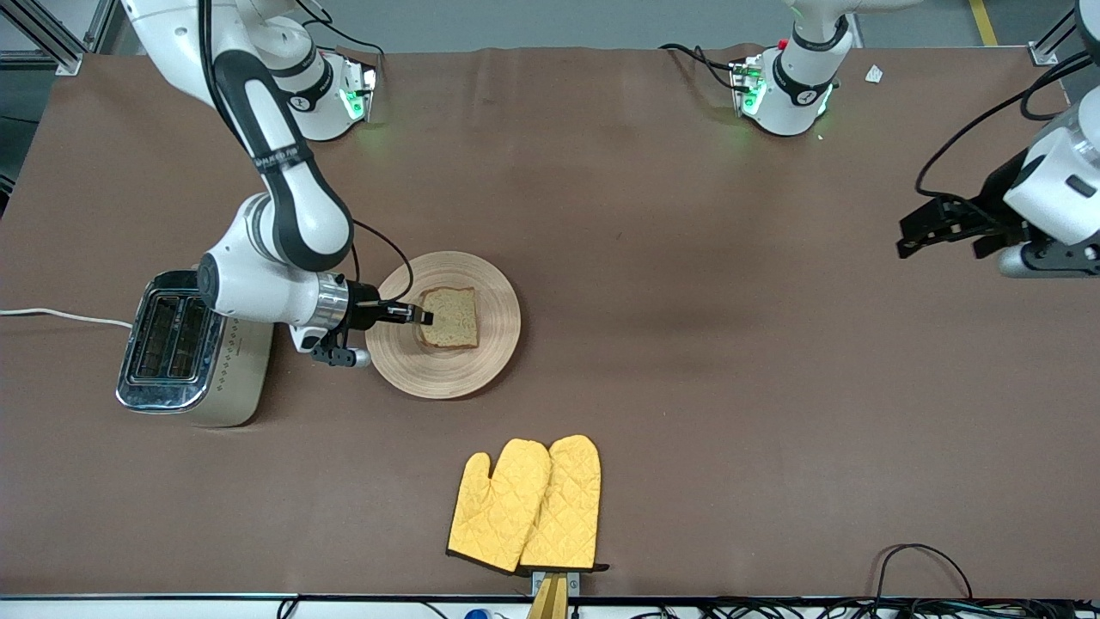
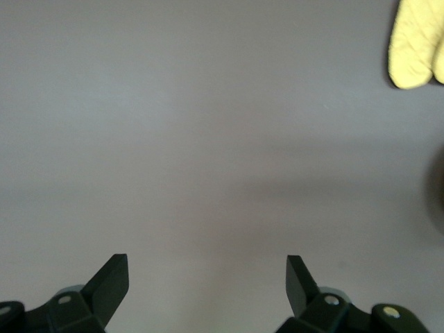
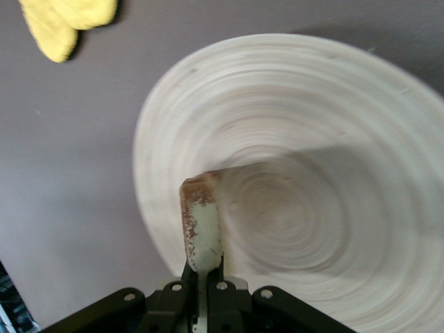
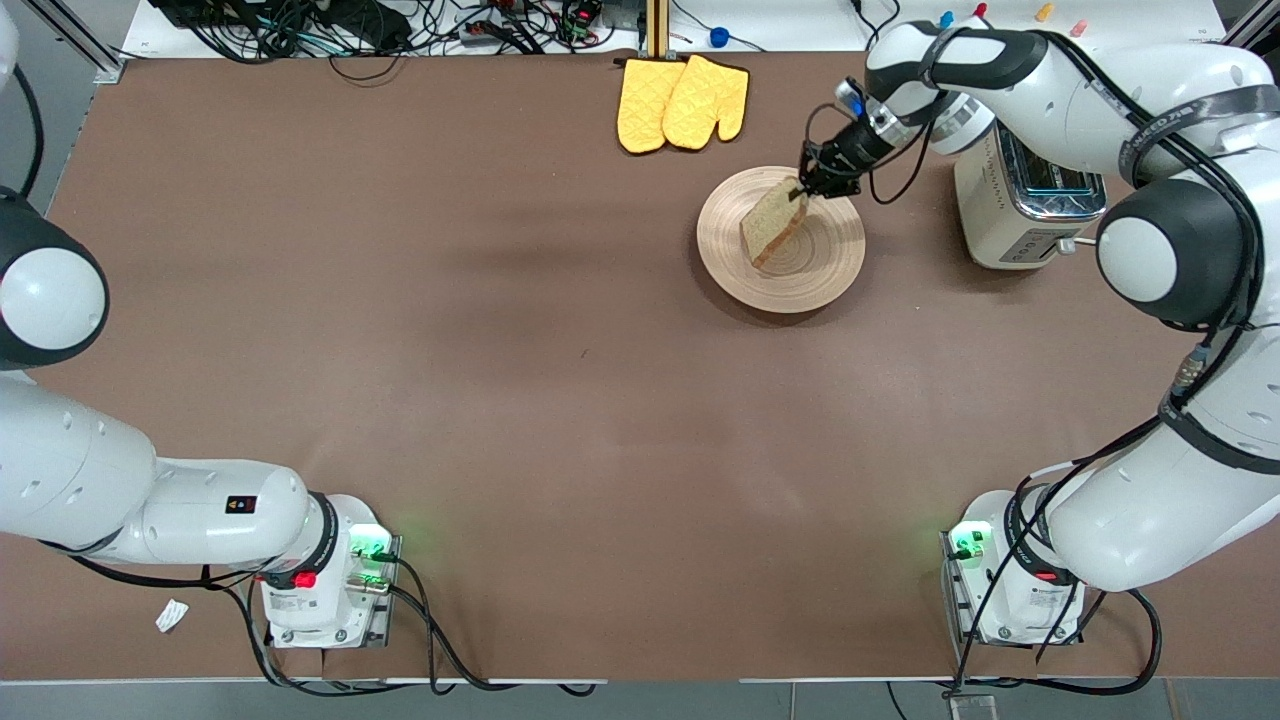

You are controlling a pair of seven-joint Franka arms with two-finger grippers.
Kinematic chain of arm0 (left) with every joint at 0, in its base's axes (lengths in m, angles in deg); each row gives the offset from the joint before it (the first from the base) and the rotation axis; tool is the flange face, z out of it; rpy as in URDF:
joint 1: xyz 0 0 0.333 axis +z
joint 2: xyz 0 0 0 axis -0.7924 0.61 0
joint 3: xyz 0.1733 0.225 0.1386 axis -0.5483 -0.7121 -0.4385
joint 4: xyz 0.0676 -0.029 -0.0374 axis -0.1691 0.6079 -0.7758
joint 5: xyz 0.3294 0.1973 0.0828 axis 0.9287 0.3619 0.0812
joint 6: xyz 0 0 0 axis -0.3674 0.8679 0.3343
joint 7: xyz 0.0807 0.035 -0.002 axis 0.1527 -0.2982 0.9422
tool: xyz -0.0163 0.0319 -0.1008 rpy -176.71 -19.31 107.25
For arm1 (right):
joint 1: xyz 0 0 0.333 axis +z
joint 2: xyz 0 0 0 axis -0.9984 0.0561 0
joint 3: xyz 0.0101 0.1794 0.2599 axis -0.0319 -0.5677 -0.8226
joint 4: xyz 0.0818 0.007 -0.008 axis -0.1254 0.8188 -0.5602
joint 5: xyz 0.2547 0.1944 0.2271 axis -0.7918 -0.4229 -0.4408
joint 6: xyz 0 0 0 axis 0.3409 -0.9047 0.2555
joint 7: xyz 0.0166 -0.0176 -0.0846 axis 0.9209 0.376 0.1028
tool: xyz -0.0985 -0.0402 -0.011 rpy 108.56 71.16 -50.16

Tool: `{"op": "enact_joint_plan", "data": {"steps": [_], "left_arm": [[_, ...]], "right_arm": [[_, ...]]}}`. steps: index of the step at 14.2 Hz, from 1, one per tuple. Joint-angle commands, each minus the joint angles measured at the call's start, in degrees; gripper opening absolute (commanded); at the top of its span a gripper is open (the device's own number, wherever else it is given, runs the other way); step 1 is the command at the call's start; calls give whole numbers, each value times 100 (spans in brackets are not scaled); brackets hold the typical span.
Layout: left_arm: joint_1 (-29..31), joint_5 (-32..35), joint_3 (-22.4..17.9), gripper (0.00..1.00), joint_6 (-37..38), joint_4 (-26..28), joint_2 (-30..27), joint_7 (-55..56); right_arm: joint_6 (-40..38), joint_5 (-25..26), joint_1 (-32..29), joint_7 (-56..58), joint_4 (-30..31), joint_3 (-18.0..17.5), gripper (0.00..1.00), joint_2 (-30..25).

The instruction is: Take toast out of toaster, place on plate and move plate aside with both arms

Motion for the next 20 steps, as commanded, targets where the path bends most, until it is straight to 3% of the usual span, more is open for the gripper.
{"op": "enact_joint_plan", "data": {"steps": [1,2,5,7,10,13,17,20], "left_arm": [[115,-796,-2,100,-51,113,466,7],[124,-1182,-11,100,-120,113,703,7],[1,-2281,50,100,-366,104,1573,7],[-358,-2915,138,100,-638,104,2109,25],[-999,-3820,139,100,-1436,34,2873,7],[-1684,-4322,182,100,-2280,-229,3604,-133],[-2485,-5463,200,100,-3292,-554,4307,-440],[-2872,-5818,200,100,-3942,-792,4712,-590]], "right_arm": [[20,-113,-129,397,167,3,38,20],[29,35,-138,397,184,29,67,81],[12,1080,-146,362,184,354,100,99],[-84,1764,-129,335,211,573,100,-67],[-225,3275,-138,335,150,924,100,-689],[-1074,4315,-138,300,-384,1407,100,-1270],[-2947,4677,-147,309,-1983,2085,100,-1333],[-3669,4888,-155,353,-2530,2305,100,-1483]]}}
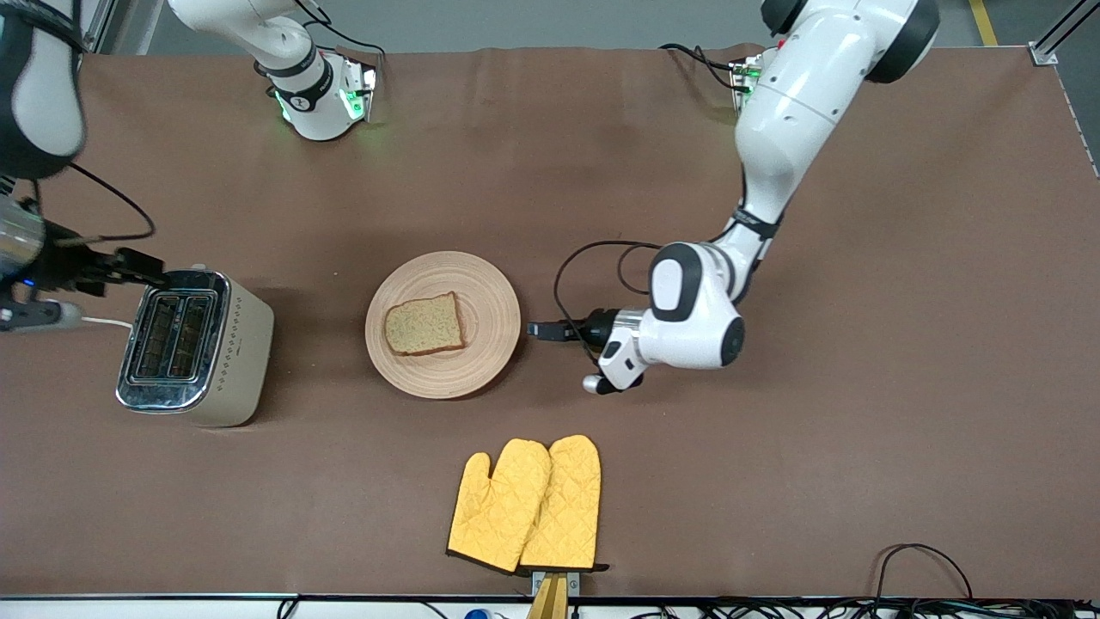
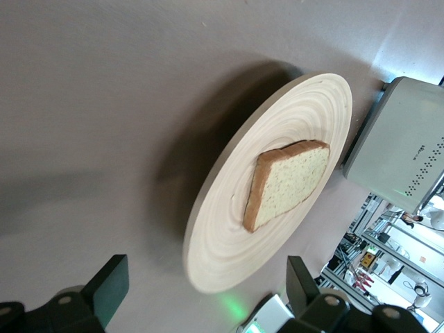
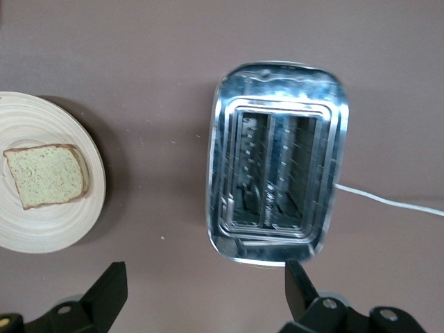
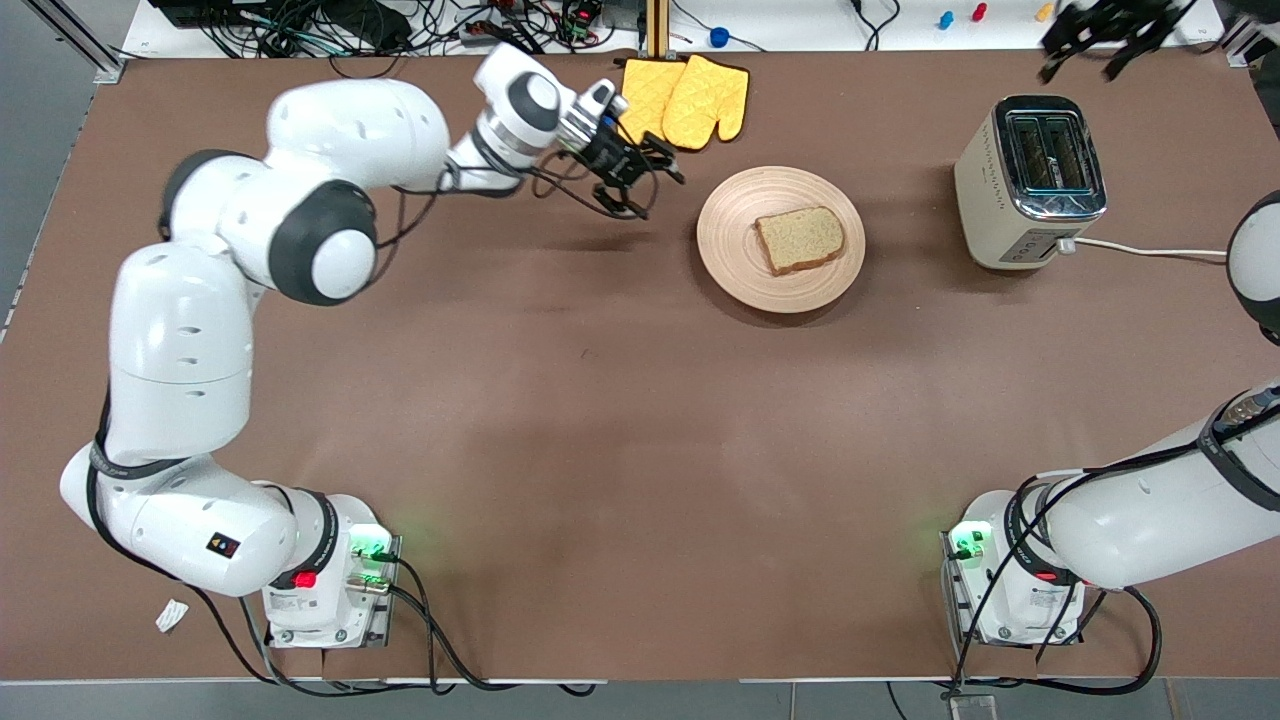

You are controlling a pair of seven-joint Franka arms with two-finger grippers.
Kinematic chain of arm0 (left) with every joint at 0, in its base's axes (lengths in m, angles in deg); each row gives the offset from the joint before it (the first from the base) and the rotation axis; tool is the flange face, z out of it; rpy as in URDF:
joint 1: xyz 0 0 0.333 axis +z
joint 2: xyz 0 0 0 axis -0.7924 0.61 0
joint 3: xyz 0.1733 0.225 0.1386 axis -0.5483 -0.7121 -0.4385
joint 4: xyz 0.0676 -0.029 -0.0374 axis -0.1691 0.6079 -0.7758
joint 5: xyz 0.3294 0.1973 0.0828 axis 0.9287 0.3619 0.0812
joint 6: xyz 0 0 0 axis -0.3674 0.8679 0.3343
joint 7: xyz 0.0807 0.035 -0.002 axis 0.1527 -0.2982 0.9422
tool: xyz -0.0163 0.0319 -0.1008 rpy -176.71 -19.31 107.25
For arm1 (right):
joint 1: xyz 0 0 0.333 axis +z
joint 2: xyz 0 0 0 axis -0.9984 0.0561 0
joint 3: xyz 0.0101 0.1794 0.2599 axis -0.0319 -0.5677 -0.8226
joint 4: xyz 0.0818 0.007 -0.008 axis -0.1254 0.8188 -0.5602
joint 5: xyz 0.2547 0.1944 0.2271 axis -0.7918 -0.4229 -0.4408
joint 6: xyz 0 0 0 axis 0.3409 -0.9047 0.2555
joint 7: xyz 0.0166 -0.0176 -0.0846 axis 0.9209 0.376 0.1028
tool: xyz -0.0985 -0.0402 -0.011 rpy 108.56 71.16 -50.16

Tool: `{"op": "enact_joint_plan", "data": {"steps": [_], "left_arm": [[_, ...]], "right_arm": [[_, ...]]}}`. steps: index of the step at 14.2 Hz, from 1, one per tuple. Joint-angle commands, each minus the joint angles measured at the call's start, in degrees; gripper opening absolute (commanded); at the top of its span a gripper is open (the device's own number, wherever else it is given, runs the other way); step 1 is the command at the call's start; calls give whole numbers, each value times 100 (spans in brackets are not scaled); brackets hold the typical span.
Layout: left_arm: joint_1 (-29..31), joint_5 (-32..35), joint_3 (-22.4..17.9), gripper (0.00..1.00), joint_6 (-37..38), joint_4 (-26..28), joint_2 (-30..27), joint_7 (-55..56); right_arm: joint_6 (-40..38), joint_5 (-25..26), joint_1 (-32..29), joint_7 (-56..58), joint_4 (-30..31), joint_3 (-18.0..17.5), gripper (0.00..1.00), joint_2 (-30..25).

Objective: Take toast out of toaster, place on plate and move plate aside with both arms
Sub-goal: 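Retract the right gripper while the left gripper grips the plate rim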

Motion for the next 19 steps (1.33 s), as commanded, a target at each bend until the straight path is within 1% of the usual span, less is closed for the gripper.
{"op": "enact_joint_plan", "data": {"steps": [1,3,4,5,6,7,9,10,11,12,14,16,17,18,19], "left_arm": [[-297,-233,-23,100,-523,-349,406,-125],[-570,-417,-23,99,-937,-428,564,-125],[-693,-479,-23,95,-1130,-472,617,-125],[-773,-489,-23,90,-1280,-490,670,-125],[-843,-489,-23,79,-1386,-499,696,-134],[-870,-489,-23,66,-1413,-499,731,-299],[-826,-611,-23,29,-1413,-481,793,-1254],[-826,-847,-32,23,-1413,-455,811,-1598],[-817,-1006,-32,7,-1413,-446,811,-1819],[-809,-1086,-32,0,-1422,-437,776,-1943],[-739,-1016,-41,0,-1396,-411,645,-1979],[-388,-981,-41,0,-1082,0,128,-1979],[-187,-946,-67,0,-636,81,-118,-1945],[181,-841,-93,0,13,134,-321,-1901],[559,-562,-94,0,524,117,-453,-1892]], "right_arm": [[-502,173,-38,29,-579,149,100,71],[-450,68,-458,29,-957,185,100,202],[-459,7,-583,38,-1028,185,100,229],[-494,15,-575,-5,-1038,185,100,221],[-520,24,-558,-23,-1038,185,100,221],[-529,24,-523,-32,-1055,185,100,221],[-529,7,-479,-32,-1064,124,100,212],[-538,41,-365,-32,-1064,97,100,195],[-590,94,-155,-32,-1064,123,100,160],[-704,103,-84,-23,-1073,132,100,142],[-767,103,-83,3,-1187,124,100,71],[-802,182,-83,29,-1240,115,100,71],[-802,182,-83,21,-1240,89,100,71],[-802,174,-205,21,-1249,-68,100,80],[-802,182,-484,-23,-1292,-418,100,80]]}}
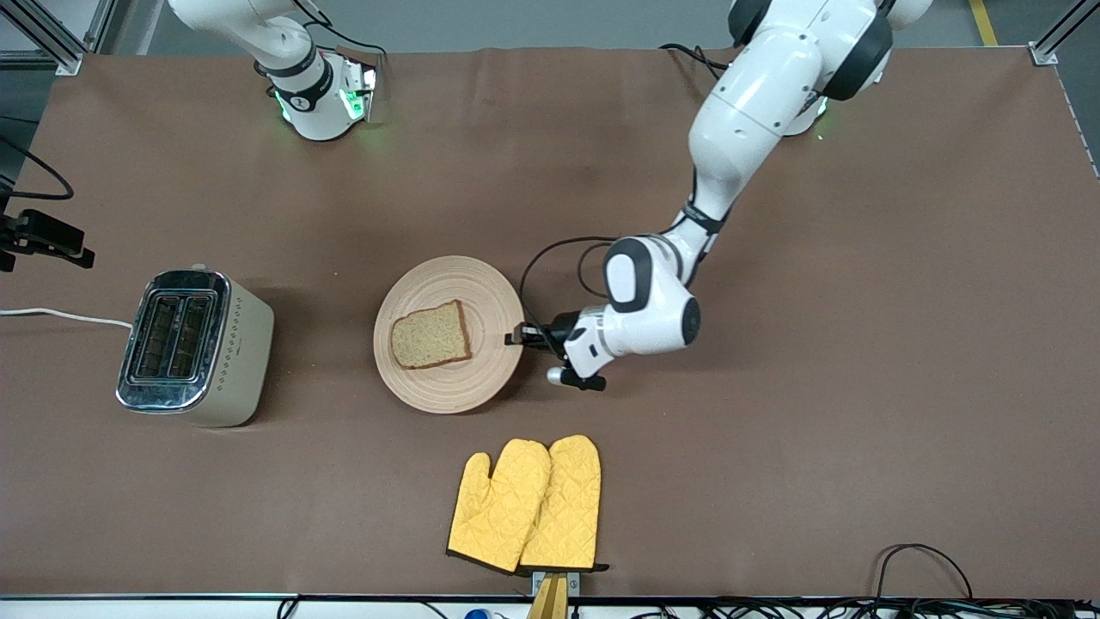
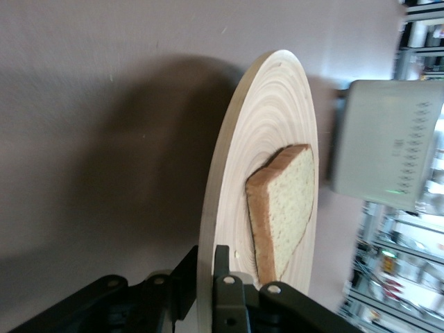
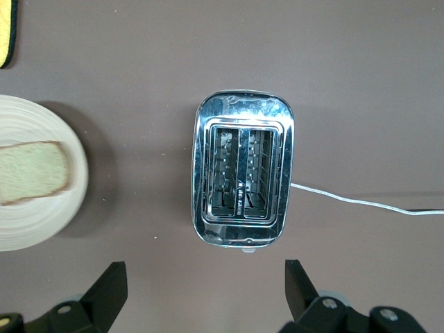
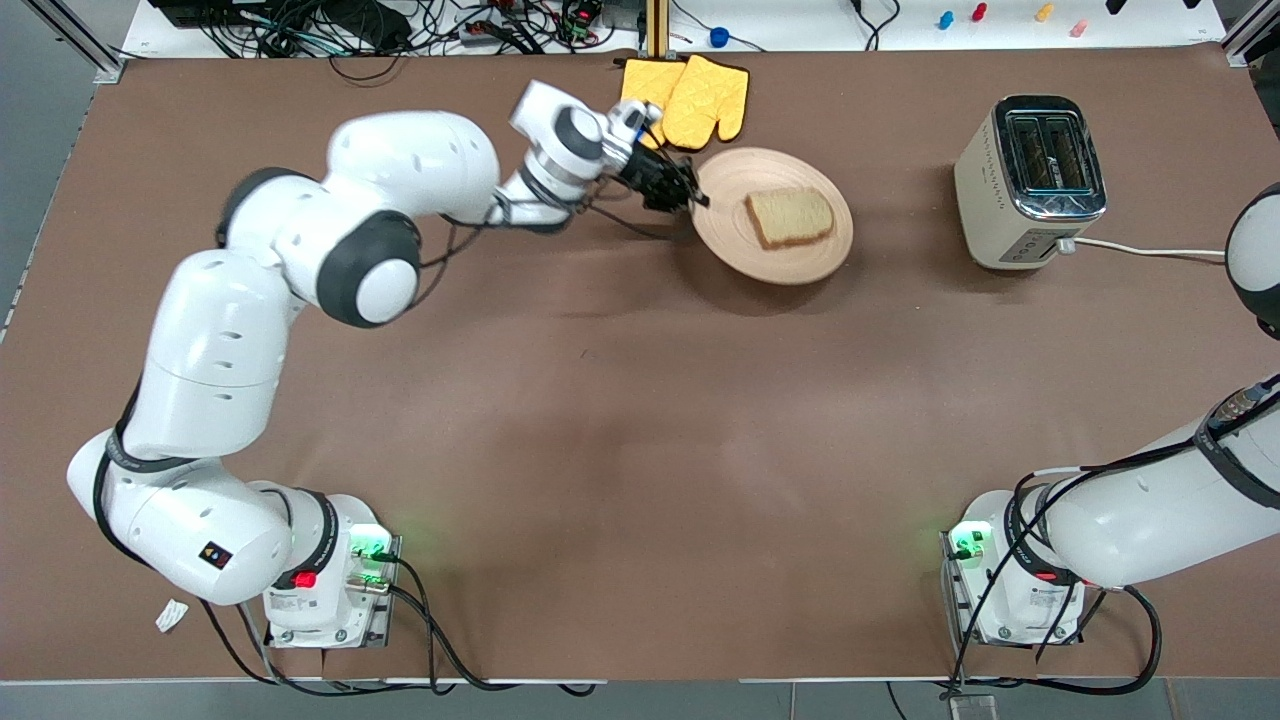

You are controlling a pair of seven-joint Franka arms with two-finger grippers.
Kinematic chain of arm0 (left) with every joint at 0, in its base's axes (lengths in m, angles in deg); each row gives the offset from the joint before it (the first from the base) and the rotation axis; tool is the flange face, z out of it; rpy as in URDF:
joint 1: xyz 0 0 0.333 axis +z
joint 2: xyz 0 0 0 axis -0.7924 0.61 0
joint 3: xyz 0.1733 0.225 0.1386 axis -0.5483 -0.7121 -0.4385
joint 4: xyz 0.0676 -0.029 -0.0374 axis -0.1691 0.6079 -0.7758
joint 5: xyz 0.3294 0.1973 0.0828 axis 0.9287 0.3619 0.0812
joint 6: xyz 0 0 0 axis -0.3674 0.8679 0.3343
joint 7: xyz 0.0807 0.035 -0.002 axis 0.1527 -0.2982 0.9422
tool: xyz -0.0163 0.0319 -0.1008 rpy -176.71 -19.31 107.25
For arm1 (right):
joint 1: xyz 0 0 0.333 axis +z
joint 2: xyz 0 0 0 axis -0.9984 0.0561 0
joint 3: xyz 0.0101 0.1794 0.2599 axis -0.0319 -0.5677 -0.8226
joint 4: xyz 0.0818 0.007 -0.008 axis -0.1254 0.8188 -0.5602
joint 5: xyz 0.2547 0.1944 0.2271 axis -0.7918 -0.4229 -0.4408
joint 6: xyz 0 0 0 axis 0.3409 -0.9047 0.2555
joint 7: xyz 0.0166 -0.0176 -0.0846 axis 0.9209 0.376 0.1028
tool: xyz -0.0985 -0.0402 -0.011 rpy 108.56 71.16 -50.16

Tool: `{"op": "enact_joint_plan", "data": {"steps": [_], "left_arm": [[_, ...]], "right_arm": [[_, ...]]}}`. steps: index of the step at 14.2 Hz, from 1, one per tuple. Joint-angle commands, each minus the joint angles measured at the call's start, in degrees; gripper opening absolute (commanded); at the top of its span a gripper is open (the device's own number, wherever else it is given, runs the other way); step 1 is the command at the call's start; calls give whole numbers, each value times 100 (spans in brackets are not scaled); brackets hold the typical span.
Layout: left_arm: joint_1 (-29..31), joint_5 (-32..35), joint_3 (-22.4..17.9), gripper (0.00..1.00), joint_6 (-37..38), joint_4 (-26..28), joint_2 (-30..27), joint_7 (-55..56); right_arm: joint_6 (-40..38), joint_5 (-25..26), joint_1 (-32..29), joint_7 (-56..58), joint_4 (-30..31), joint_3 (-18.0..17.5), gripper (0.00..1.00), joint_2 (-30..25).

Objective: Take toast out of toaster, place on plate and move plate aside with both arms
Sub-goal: 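Slide the plate with bread away from the toaster with the left gripper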

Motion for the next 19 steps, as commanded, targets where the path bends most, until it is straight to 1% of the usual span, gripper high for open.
{"op": "enact_joint_plan", "data": {"steps": [1,3,4,5,6,8,10,12,14,16,19], "left_arm": [[1150,743,65,0,1417,368,-735,-58],[1942,1517,100,0,2217,228,-780,-303],[2250,1642,100,0,2604,96,-746,-618],[2601,1696,92,0,2965,-18,-702,-891],[2944,1870,74,0,3386,-141,-623,-1120],[3568,2494,39,0,3767,-396,-474,-1655],[4210,2619,30,0,4136,-581,-184,-2393],[4729,2724,-14,0,4453,-809,132,-2817],[5142,2856,-40,0,4533,-889,379,-3194],[5399,2865,-40,0,4542,-890,581,-3223],[5514,2787,-40,1,4533,-881,880,-3153]], "right_arm": [[-86,130,-742,-29,-57,-950,100,-58],[-148,191,-1664,-256,-66,-2022,100,-67],[-139,322,-2147,-370,-66,-2628,100,-67],[-148,462,-2448,-389,-66,-3008,100,-84],[-156,559,-2547,-389,-66,-3133,100,-84],[-279,578,-2574,-380,-57,-3039,100,-163],[-349,630,-2513,-380,13,-2828,100,-382],[-298,710,-2513,-389,293,-2836,100,-602],[-288,745,-2425,-389,339,-2836,100,-647],[-262,780,-2398,-398,312,-2853,100,-629],[-253,771,-2381,-415,321,-2871,100,-629]]}}
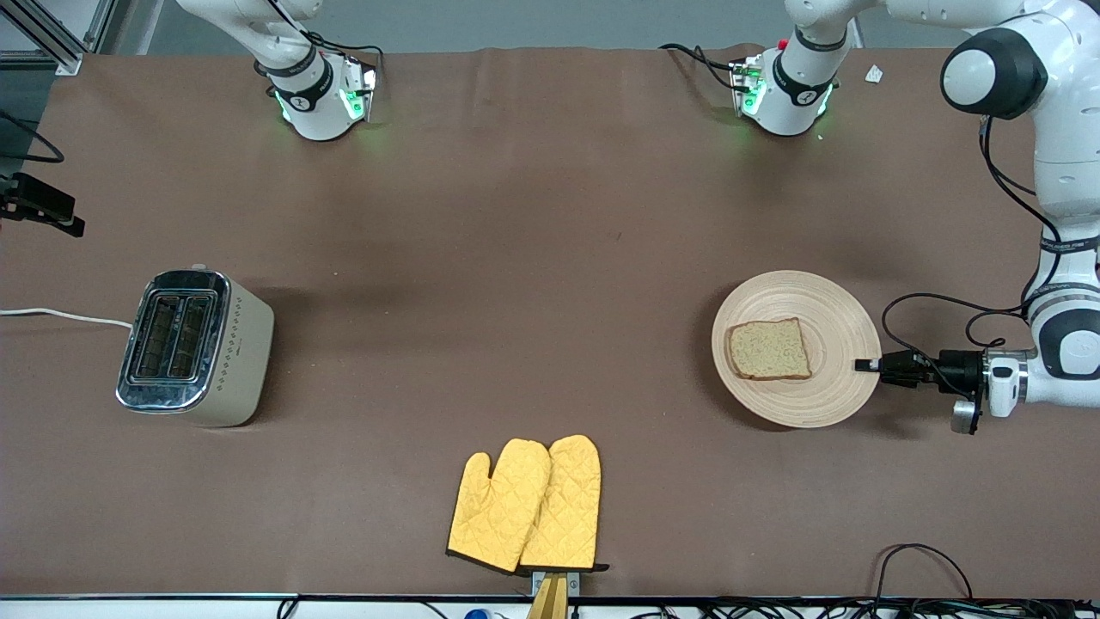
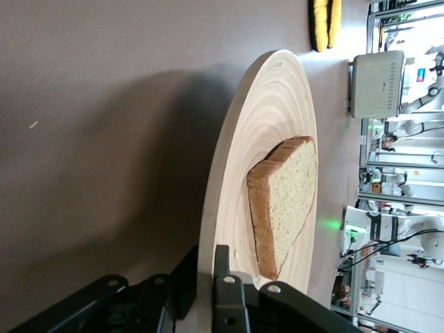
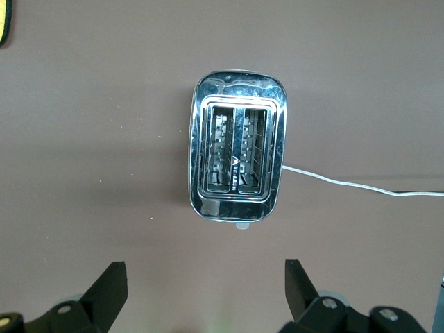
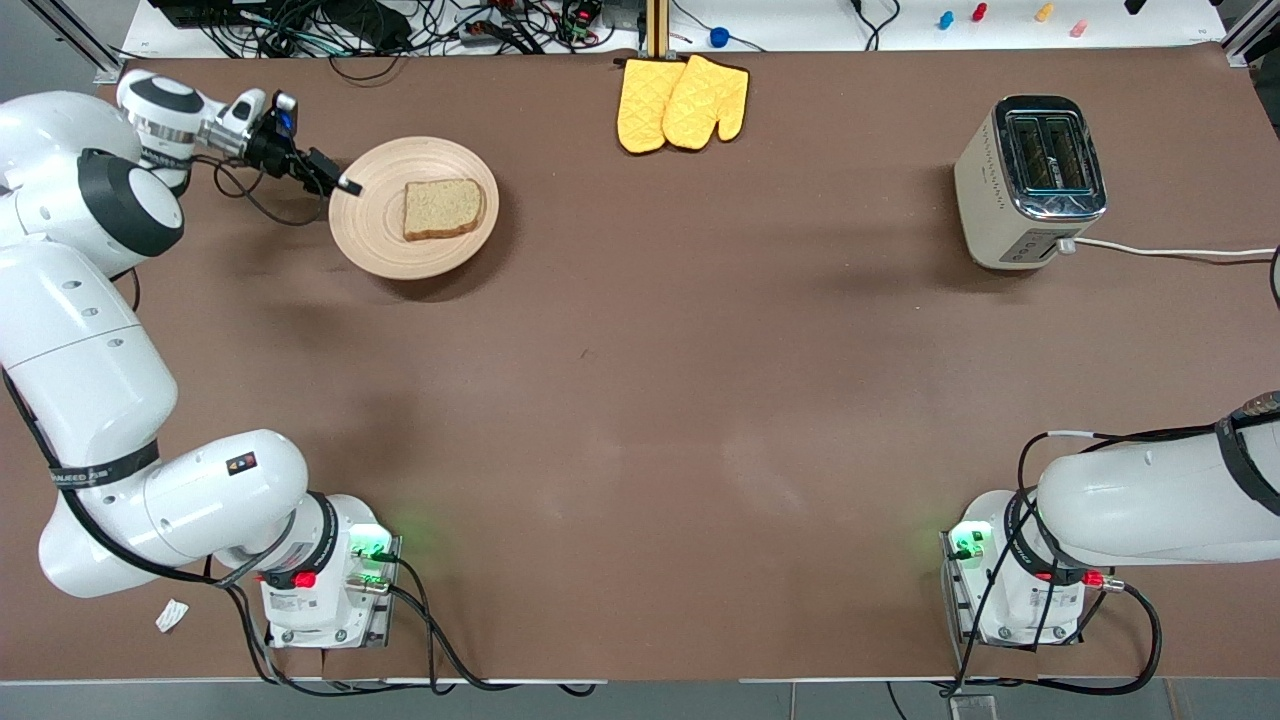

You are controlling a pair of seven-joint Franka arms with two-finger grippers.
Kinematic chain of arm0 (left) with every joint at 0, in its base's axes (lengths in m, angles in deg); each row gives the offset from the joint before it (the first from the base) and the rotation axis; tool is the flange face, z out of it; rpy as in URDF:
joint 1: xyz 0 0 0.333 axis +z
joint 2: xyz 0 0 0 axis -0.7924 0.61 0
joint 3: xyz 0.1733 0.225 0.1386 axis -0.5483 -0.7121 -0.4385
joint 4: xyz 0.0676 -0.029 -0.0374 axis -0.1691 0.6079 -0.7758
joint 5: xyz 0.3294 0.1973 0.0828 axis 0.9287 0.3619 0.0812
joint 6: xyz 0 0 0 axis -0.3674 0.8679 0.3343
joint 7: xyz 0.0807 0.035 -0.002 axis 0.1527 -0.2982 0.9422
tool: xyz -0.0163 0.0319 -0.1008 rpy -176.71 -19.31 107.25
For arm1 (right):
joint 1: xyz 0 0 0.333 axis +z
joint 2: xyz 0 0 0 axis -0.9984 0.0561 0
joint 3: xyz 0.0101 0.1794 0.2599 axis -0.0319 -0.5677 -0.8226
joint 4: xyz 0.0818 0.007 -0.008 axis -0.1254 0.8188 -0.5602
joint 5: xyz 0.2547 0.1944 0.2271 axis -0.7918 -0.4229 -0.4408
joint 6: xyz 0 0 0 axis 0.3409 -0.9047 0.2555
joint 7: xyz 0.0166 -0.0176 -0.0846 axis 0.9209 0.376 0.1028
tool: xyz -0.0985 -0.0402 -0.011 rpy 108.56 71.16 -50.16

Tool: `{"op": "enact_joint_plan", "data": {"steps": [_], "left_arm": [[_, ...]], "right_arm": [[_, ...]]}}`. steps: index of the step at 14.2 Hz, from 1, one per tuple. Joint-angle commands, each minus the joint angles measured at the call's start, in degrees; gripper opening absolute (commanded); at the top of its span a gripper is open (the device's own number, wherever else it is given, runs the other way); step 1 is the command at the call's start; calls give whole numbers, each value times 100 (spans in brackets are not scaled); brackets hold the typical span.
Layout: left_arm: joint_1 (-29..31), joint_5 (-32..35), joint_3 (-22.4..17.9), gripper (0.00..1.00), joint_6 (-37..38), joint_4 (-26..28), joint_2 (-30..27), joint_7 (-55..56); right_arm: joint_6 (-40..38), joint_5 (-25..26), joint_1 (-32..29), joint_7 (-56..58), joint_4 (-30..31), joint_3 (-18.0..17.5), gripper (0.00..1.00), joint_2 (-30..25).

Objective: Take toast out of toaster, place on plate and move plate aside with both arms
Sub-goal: 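Slide the plate with bread away from the toaster with the left gripper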

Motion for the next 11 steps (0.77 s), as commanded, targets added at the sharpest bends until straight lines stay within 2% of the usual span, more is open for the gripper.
{"op": "enact_joint_plan", "data": {"steps": [1,3,4,5,6,8,11], "left_arm": [[4,-167,72,3,242,-229,207,219],[47,-221,72,15,242,-229,199,290],[48,-212,72,30,242,-229,199,281],[48,-212,72,85,242,-229,181,272],[48,-204,72,100,233,-237,138,290],[-65,-3,-42,100,224,-438,-20,351],[-671,997,-113,100,6,-826,-651,667]], "right_arm": [[87,114,12,-138,209,-47,100,-151],[61,105,-6,-138,227,-39,100,-142],[52,105,-14,-147,236,-39,100,-142],[52,105,-15,-155,236,-39,100,-142],[52,88,-23,-156,244,-39,100,-142],[87,79,-23,-156,236,-39,100,-142],[61,53,-15,-156,236,-39,100,-142]]}}
